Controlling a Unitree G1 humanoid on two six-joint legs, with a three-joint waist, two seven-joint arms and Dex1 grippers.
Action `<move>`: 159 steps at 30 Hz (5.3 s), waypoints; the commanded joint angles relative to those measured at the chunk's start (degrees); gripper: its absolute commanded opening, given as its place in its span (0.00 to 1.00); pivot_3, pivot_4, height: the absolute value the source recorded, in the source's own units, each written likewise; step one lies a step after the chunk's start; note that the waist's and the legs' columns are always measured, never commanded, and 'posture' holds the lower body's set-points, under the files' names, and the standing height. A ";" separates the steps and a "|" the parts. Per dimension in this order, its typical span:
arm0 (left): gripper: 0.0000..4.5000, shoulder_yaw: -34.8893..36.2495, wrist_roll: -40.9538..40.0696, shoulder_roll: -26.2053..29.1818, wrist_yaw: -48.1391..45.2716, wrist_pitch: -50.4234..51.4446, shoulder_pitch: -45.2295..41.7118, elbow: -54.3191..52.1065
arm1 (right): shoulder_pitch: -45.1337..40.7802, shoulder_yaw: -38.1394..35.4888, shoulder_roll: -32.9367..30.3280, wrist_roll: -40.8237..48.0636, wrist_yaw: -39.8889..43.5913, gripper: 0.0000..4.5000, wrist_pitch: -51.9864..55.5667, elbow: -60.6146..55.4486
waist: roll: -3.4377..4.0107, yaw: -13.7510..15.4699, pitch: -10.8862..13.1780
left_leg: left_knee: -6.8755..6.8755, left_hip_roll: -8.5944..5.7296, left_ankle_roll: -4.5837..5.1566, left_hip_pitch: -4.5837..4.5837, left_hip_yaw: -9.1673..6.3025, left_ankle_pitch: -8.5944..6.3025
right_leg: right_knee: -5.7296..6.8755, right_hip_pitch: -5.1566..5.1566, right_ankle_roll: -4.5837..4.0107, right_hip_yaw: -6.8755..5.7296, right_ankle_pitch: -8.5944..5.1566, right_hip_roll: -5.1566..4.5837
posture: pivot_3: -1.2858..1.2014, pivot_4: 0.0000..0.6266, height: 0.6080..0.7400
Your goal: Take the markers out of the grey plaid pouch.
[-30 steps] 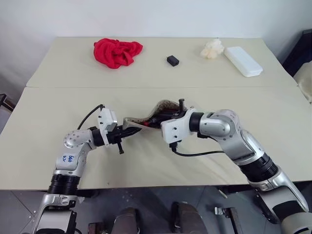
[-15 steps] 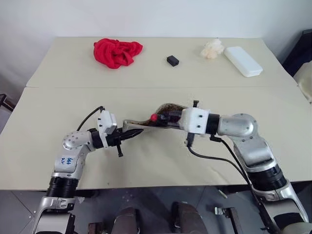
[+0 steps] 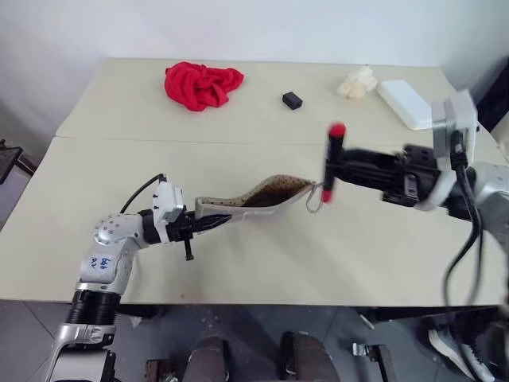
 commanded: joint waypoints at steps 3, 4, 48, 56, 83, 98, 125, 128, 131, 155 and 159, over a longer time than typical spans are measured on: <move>0.00 -0.17 -1.48 -0.59 -0.71 0.04 -0.13 -2.84 | 4.81 3.84 -5.45 -14.48 -8.84 0.13 5.58 11.59 | 0.13 0.08 -0.01 | 0.04 -0.01 0.05 0.01 0.16 0.03 | -0.01 -0.03 0.06 0.11 0.12 -0.01 | 0.52 0.24 1.00; 0.00 -0.48 -1.22 -0.73 -0.74 0.09 -0.26 -2.65 | 5.27 4.96 -5.57 -16.94 -9.95 0.13 5.05 13.10 | 0.13 0.06 -0.01 | 0.04 -0.01 0.05 0.03 0.16 0.04 | 0.00 -0.04 0.06 0.11 0.12 -0.01 | 0.52 0.24 1.00; 0.00 -5.11 4.58 -5.42 -5.27 -16.30 -4.98 8.54 | -21.06 35.74 8.99 -31.96 -4.96 0.01 -3.76 -10.72 | 0.17 -0.10 0.01 | 0.09 0.01 0.05 -0.05 0.14 0.04 | -0.01 -0.11 0.07 0.06 0.18 0.02 | 0.52 0.24 1.00; 0.00 -5.62 4.81 -5.60 -5.55 -17.58 -3.86 8.31 | -22.33 42.36 13.52 -37.67 -5.43 0.01 0.57 -13.23 | 0.16 -0.84 0.00 | 0.05 0.01 0.05 -0.09 0.12 0.04 | -0.02 -0.12 0.07 0.01 0.17 0.02 | 0.52 0.24 1.00; 0.00 -5.39 2.99 -7.74 -5.87 -10.66 -5.27 6.76 | -26.35 56.68 25.26 -68.48 -2.79 0.69 -25.49 8.80 | 0.17 -1.66 0.00 | 0.04 0.02 0.03 -0.07 0.14 0.05 | 0.00 -0.14 0.07 0.00 0.17 0.03 | 0.52 0.24 1.00; 0.00 -4.54 2.24 -7.56 -6.53 -7.04 -5.08 5.31 | -26.06 52.84 31.98 -70.47 0.20 0.43 -49.45 28.62 | 0.18 -2.88 -0.01 | -0.02 0.04 -0.04 0.01 0.14 0.09 | 0.05 -0.11 0.06 0.00 0.17 0.05 | 0.52 0.24 1.00; 0.00 -1.73 1.30 -4.97 -0.03 0.92 -4.44 4.59 | -15.84 40.29 23.85 -57.34 10.86 0.11 -58.96 4.17 | 0.18 -2.25 -0.01 | 0.02 0.03 -0.03 -0.01 0.12 0.08 | 0.02 -0.09 0.06 0.01 0.17 0.03 | 0.52 0.24 1.00; 0.00 -1.12 0.60 -4.54 1.00 3.66 -4.29 3.80 | -15.80 38.74 23.87 -61.22 6.85 0.11 -61.40 5.33 | 0.18 -2.37 -0.01 | 0.02 0.03 -0.03 0.00 0.13 0.08 | 0.01 -0.08 0.06 0.01 0.17 0.02 | 0.52 0.24 1.00; 0.00 -0.40 -0.55 -4.29 2.48 6.66 -4.33 3.23 | -15.26 38.92 23.52 -64.47 5.27 0.11 -60.84 6.60 | 0.18 -2.41 -0.01 | 0.01 0.04 -0.03 0.00 0.12 0.09 | 0.03 -0.09 0.06 0.01 0.17 0.04 | 0.52 0.24 1.00; 0.00 -1.28 6.99 -3.28 8.46 -6.01 -5.65 8.38 | -11.25 33.79 18.58 -55.39 12.66 0.11 -45.23 2.59 | 0.18 -1.77 -0.01 | 0.06 0.02 -0.03 0.00 0.12 0.09 | 0.03 -0.07 0.06 0.02 0.17 0.02 | 0.52 0.24 1.00; 0.00 -1.78 8.19 -2.47 9.45 -10.99 -6.29 11.50 | -10.94 31.49 18.04 -49.93 13.70 0.11 -37.81 -2.32 | 0.18 -1.45 -0.01 | 0.05 0.03 -0.03 0.00 0.12 0.08 | 0.02 -0.08 0.06 0.01 0.17 0.03 | 0.52 0.24 1.00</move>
